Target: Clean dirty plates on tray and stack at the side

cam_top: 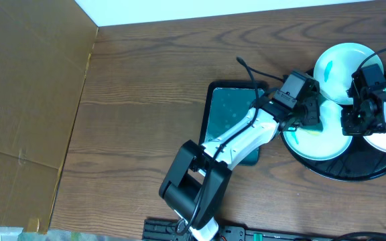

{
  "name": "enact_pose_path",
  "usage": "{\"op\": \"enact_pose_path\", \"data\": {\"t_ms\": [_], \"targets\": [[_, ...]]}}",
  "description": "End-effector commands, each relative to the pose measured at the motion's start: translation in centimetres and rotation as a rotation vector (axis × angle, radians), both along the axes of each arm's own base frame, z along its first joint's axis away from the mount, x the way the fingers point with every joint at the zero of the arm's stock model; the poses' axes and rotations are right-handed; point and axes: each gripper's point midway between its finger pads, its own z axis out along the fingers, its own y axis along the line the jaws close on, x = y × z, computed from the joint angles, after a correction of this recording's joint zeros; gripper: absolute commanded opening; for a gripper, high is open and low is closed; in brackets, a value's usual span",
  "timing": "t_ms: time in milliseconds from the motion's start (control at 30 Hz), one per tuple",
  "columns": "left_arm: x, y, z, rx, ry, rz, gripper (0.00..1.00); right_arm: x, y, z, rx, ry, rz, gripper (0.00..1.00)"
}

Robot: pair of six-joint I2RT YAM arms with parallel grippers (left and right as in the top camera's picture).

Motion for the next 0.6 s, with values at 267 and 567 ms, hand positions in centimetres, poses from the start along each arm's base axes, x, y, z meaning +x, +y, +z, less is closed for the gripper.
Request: {"op": "enact_pose_path", "data": {"t_ms": [267,567], "targets": [[-3.2,0.6,-6.4,0.054,0.202,-0.041,0.13,0.1,-0.1,-0.1,-0.021,-0.004,0.010,0.01],[-4.1,2.9,-10.5,0.211,0.214,-0.129,0.46,0.1,-0.1,-0.1,-0.021,-0.004,0.010,0.01]]}}
